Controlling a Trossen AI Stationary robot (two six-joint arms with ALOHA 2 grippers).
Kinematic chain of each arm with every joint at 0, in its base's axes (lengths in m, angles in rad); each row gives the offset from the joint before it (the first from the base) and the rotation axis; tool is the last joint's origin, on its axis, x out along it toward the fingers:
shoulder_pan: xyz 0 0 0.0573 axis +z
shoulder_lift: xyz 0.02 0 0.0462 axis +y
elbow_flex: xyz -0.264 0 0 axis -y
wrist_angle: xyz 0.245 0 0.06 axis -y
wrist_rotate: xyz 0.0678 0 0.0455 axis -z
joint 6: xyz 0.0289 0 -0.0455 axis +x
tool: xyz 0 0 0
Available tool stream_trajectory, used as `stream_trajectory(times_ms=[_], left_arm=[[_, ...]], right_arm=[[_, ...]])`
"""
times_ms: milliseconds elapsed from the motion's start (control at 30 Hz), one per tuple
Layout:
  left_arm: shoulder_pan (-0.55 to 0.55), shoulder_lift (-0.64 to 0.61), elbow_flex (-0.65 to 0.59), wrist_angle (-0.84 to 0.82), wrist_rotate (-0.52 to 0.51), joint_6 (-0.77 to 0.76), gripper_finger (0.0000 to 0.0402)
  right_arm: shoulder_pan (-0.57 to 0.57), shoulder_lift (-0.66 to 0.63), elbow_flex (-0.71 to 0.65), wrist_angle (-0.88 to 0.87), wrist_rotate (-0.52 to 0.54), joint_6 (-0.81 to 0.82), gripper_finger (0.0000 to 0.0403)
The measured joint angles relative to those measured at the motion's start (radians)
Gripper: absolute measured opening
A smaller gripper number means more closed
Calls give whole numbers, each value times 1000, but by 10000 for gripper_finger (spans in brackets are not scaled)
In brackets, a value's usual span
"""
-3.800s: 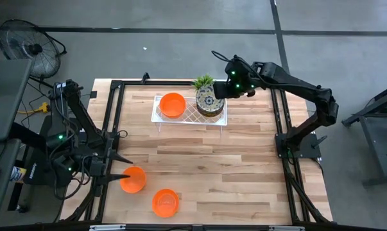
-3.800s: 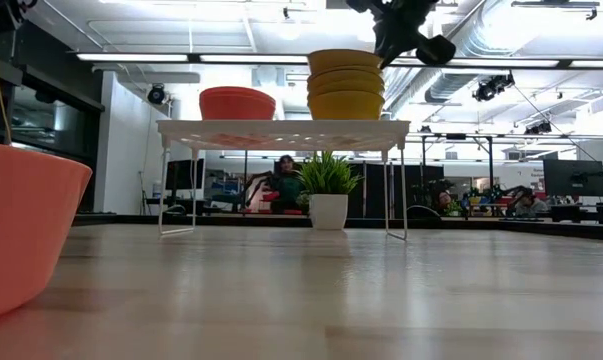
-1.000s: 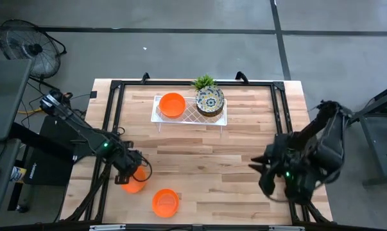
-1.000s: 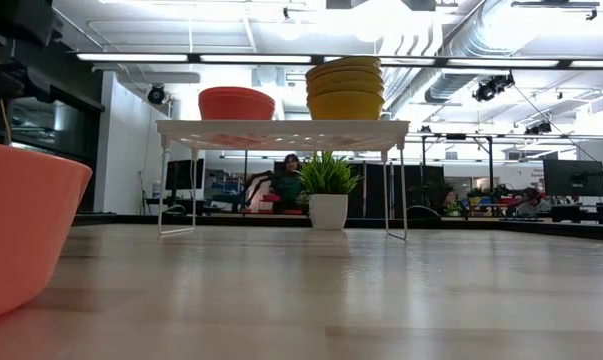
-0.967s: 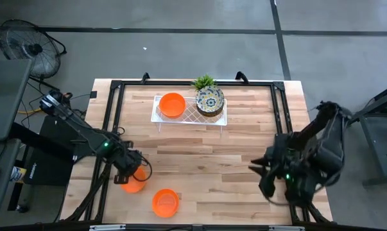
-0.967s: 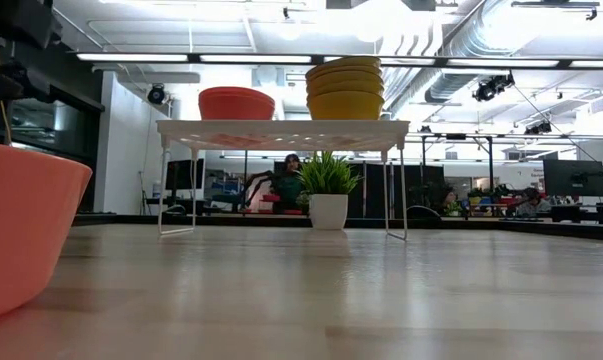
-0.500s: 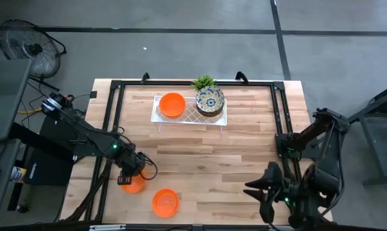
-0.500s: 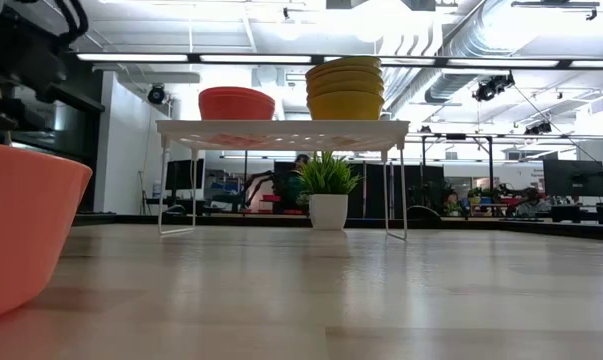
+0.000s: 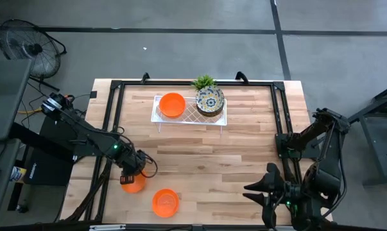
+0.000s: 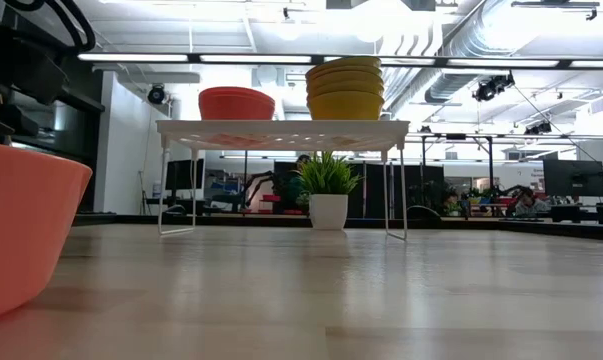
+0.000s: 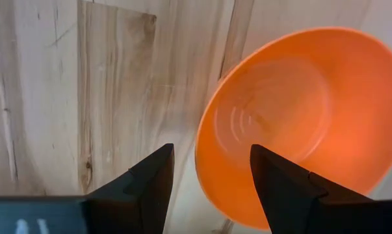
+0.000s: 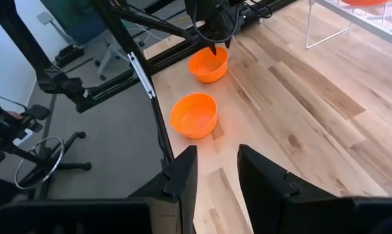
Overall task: Pick & Place Mini bowls
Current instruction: Stack the orange bowl on the orange bowl on the shelf
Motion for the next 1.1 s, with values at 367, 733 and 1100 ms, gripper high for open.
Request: stream_trajectory(times_ms=[367,733,1100], left_arm=[[0,0,-32,26,2,-108,121],[0,1,-36,94,26,-234,9],[0,1,57,16,20,-372,2]], right_arm=[[0,0,0,-7,-23,-68,98],[0,-8,0,-19,-63,-155,98],[6,-106,0,-177,-30,-166,98]])
